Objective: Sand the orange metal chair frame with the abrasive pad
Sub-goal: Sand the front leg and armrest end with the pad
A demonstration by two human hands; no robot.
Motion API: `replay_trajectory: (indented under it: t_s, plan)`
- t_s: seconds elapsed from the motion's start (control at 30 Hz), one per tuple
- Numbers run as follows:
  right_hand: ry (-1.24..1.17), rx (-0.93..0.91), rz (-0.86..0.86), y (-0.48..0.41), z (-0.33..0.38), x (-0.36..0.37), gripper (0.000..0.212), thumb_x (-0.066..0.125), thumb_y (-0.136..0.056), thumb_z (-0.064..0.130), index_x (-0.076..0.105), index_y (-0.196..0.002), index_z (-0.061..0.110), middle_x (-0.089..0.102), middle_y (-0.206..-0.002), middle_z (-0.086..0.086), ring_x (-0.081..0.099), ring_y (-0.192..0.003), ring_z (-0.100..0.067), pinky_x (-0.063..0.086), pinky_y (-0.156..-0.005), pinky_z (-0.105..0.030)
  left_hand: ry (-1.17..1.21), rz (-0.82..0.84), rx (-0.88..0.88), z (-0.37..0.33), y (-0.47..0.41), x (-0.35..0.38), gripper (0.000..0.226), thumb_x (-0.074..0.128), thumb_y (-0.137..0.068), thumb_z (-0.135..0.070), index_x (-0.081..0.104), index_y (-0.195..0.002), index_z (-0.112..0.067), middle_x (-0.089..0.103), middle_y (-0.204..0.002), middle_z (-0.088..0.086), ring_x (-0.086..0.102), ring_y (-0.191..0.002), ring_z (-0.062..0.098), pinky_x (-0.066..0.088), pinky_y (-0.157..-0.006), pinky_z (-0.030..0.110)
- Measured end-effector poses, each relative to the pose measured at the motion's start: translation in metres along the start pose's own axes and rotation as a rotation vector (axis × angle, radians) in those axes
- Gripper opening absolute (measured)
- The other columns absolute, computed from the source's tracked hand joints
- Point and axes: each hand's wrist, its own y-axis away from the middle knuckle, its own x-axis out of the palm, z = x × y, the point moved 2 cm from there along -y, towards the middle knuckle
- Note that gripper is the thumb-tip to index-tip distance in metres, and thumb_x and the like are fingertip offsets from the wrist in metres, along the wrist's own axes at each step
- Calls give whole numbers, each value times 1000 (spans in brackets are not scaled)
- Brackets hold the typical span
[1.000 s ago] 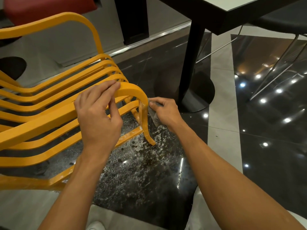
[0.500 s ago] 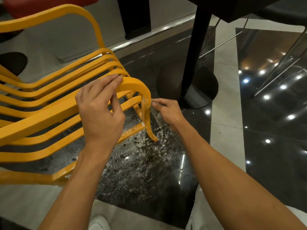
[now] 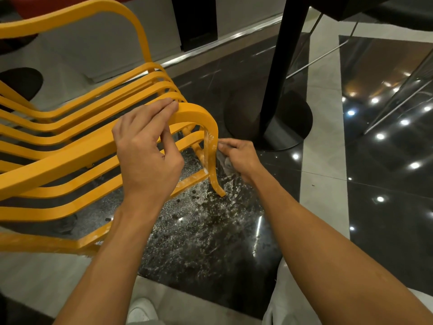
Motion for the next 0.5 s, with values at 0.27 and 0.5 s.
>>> replay_trajectory:
  t_s: [0.27, 0.5]
  plan:
    - [223, 170, -49, -9, -60, 14, 19, 69, -100, 16, 79, -115, 11, 79, -104, -9, 74, -87, -18, 61, -77, -27, 0, 7, 5, 0, 1, -2, 37, 60, -101, -9, 71, -136, -16, 69, -137, -5, 59, -132, 19, 41, -113, 48]
    - [184, 111, -42, -4, -35, 9, 14, 73, -97, 18, 82, -107, 15, 76, -85, -1, 65, -64, -2, 54, -64, -25, 6, 22, 16, 1, 0, -4, 39, 61, -100, -7, 71, -136, -16, 69, -138, -5, 59, -132, 20, 39, -115, 43]
